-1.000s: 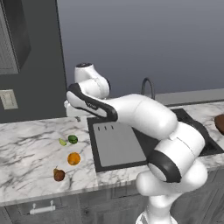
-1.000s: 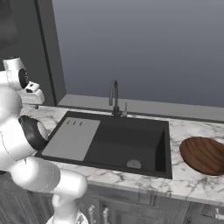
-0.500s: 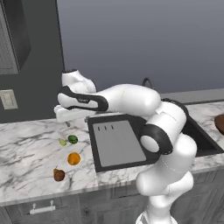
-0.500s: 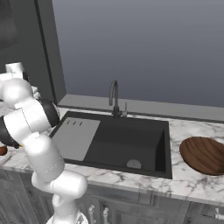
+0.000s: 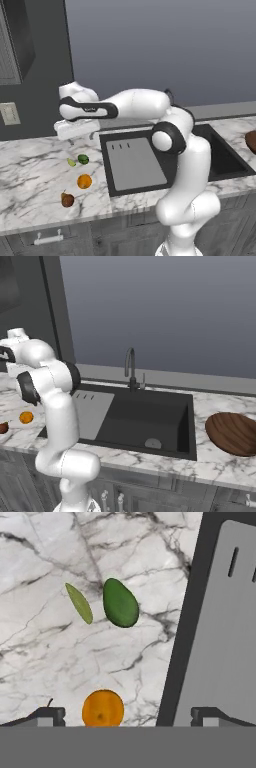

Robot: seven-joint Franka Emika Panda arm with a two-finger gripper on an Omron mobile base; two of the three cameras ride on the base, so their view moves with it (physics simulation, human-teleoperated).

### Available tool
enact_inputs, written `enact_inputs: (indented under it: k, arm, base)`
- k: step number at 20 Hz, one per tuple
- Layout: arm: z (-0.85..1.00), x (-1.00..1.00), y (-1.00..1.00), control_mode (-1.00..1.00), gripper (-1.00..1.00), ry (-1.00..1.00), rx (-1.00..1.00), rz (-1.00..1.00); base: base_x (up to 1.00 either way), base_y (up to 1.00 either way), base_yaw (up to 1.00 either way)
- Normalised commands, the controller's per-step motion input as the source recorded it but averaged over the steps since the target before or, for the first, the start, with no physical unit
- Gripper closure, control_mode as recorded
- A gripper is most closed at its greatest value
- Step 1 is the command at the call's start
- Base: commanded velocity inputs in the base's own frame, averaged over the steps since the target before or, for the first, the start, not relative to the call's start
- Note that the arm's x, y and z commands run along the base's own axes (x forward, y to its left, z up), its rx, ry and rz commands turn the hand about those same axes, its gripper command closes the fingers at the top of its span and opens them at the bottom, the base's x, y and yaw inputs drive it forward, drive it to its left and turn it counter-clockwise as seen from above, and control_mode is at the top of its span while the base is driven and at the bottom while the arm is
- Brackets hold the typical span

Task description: There is a mixed pile of frozen fruits and vegetables on the counter. Locate all the frozen vegetables and place the items in a bowl on the counter. Take all the frozen fruits and defrost them in a running sink.

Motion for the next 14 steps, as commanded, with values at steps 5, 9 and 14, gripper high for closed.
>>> enact_inputs:
  k: [5, 9, 14]
  arm:
    - [-0.30, 0.42, 0.00, -1.00, -1.00, 0.01, 0.00, -0.01]
    - [-0.41, 0.51, 0.06, -1.00, -1.00, 0.01, 0.00, -0.05]
    - [-0.43, 0.35, 0.18, -1.00, -1.00, 0.00, 0.15, -0.02]
  base:
    - [0.00, 0.00, 0.00]
    - [0.00, 0.00, 0.00]
    - [0.00, 0.00, 0.00]
